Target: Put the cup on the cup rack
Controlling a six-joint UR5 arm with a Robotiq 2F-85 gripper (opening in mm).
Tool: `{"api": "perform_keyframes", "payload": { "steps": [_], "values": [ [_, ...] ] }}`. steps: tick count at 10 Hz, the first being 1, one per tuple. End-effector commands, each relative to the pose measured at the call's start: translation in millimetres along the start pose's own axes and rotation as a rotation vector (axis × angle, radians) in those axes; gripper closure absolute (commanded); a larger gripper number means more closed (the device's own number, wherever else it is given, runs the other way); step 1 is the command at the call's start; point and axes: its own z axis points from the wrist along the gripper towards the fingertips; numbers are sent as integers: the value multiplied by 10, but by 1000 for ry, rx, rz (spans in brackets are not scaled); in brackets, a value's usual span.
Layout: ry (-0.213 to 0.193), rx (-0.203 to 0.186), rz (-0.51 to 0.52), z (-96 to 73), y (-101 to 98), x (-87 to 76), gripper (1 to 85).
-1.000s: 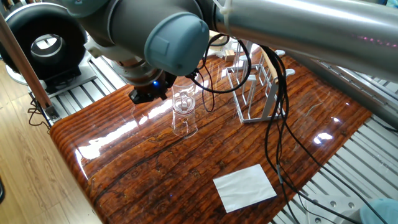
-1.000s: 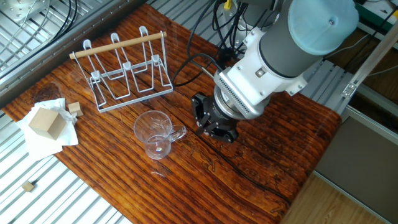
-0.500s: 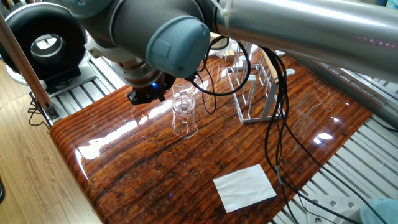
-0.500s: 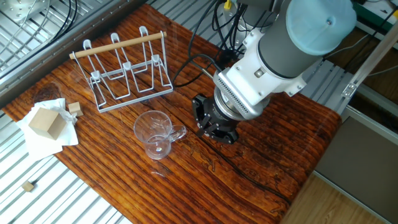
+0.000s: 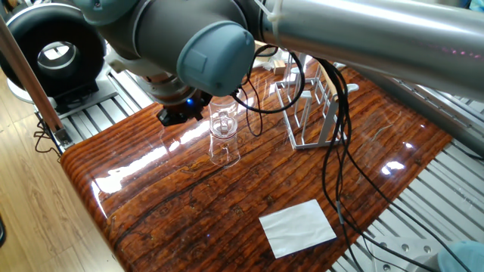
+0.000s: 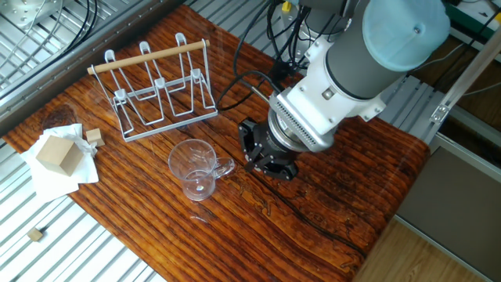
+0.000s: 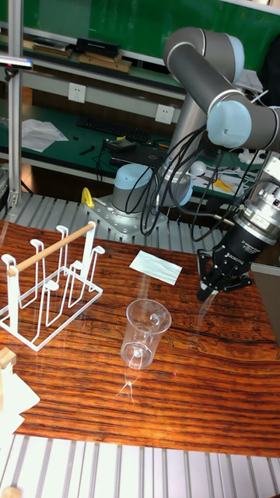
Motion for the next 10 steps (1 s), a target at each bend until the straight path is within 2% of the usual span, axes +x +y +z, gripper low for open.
{"api": "perform_keyframes", "payload": {
  "steps": [1, 3, 6, 8, 10],
  "values": [
    [6, -99, -123, -16, 245, 25, 843],
    [-1, -135, -180, -27, 338, 22, 843],
    [5, -130, -177, -25, 326, 37, 843],
    [0, -106, -183, -30, 276, 48, 843],
    [-4, -97, -161, -88, 393, 175, 843]
  ]
}}
